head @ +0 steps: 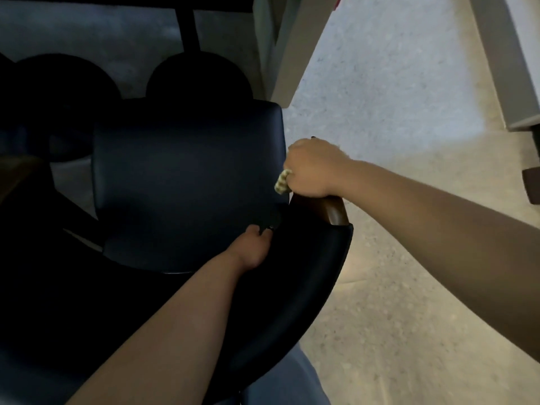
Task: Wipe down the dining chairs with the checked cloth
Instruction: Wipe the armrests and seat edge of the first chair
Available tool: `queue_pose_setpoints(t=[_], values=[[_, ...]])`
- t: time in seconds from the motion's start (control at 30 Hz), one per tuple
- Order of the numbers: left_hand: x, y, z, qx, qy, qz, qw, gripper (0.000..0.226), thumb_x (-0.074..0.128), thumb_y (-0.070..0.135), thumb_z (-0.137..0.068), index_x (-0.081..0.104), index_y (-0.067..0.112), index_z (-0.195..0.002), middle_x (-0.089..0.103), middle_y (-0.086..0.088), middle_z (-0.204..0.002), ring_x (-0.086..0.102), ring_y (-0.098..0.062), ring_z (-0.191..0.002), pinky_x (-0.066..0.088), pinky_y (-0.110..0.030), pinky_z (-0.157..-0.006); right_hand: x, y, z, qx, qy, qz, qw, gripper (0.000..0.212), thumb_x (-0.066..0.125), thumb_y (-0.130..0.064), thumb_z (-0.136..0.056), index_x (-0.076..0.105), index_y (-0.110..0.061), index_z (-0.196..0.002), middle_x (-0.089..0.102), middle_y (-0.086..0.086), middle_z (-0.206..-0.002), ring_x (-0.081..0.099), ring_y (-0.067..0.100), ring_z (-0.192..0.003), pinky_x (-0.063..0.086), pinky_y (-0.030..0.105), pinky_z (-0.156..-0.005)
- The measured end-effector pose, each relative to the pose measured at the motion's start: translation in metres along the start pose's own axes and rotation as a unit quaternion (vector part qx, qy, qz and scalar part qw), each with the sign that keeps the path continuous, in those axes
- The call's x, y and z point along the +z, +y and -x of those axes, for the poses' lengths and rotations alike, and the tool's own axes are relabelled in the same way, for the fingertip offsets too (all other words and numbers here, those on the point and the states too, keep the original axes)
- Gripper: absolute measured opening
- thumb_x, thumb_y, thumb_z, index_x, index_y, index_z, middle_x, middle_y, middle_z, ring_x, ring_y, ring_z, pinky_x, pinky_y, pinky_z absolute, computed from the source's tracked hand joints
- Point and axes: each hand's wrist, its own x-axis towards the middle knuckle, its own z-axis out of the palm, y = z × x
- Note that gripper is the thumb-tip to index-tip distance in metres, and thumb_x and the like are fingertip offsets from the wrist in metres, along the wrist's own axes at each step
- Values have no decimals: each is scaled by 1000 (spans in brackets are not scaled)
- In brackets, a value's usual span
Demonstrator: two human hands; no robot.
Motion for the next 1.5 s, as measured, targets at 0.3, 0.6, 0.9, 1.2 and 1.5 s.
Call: queue_pose_setpoints(t=[0.3, 0.6, 0.9, 1.2, 1.5], values=[[25, 47, 87, 238, 114, 191, 945, 89, 50, 23, -99, -22, 41, -147, 24, 9, -156, 42, -6, -133, 37, -27, -107, 35, -8, 69, 53, 185, -267, 944, 40, 41, -14, -90, 63, -12, -123, 51, -3, -140, 22, 14, -143, -6, 46, -116], [13, 34, 69, 153, 40, 115, 981, 84, 47, 42, -98, -18, 33, -151, 36, 7, -151, 42, -9, -132, 30, -24, -104, 10, 28, -22, 254, 152, -386, 874, 15, 47, -14, -91, 57, -9, -81, 65, 16, -99, 53, 25, -79, 35, 27, -59], [13, 35, 66, 157, 37, 33, 986, 53, 37, 49, -100, 36, 27, -148, 39, 4, -151, 37, -10, -135, 27, -26, -111, 50, -7, 70, 356, 124, -735, 563, 48, 41, -51, -98, 60, -15, -73, 62, -3, -58, 57, 13, -57, 40, 23, -53], [13, 36, 67, 152, 50, 23, 987, 51, 38, 47, -100, 41, 25, -145, 45, 2, -146, 43, -13, -130, 32, -27, -105, 29, -13, 91, 332, 194, -696, 606, 26, 43, -18, -96, 57, -13, -74, 53, -1, -67, 51, 14, -62, 36, 23, -52], [10, 40, 74, 145, 74, -19, 986, 41, 39, 36, -102, 48, 21, -139, 56, -1, -133, 48, -9, -105, 33, -23, -86, 34, -23, 95, 144, 227, -347, 899, 49, 41, -12, -96, 37, -11, -145, 26, 4, -156, 17, 18, -146, 14, 24, -114]])
